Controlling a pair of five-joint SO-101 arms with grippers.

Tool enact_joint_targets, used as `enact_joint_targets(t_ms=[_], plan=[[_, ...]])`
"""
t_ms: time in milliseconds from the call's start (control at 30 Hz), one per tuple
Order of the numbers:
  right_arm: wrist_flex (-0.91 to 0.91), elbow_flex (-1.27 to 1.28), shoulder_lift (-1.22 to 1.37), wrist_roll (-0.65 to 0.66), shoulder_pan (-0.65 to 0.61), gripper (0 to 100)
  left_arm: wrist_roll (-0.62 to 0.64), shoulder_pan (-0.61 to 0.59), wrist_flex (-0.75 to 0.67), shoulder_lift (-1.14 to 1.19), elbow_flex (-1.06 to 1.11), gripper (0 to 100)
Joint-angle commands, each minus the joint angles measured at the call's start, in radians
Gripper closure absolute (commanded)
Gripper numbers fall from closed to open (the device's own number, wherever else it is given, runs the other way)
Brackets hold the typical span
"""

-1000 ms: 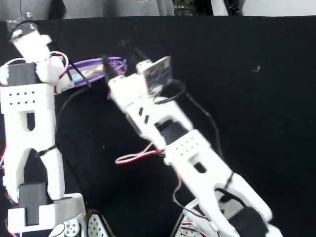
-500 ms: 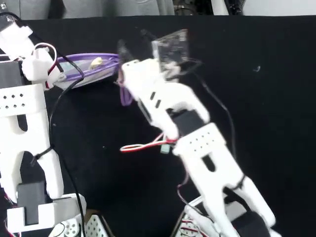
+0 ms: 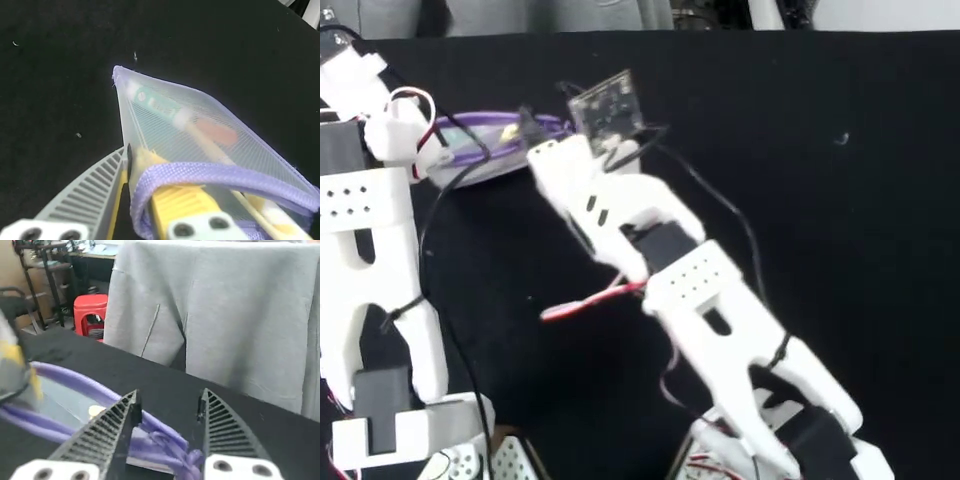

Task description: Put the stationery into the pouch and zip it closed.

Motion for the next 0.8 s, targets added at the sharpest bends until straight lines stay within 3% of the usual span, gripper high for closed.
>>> enact_joint_targets(t_ms=[0,100,433,567,767], plan=[[-0.008,-0.025,-0.033,0.086,-0.060,81.5,0.003,0.028,0.002,-0.023,-0.024,97],[-0.011,-0.039,0.005,0.133,-0.063,81.2,-0.037,0.031,0.003,-0.023,-0.024,97],[0.000,-0.094,0.087,0.081,-0.064,81.0,-0.052,0.001,-0.006,-0.025,-0.028,97],[0.080,-0.101,-0.025,0.083,-0.046,81.0,-0.043,0.010,0.028,-0.026,-0.142,97],[0.152,-0.101,-0.329,0.118,0.112,81.4,0.052,0.012,0.101,-0.012,-0.366,97]])
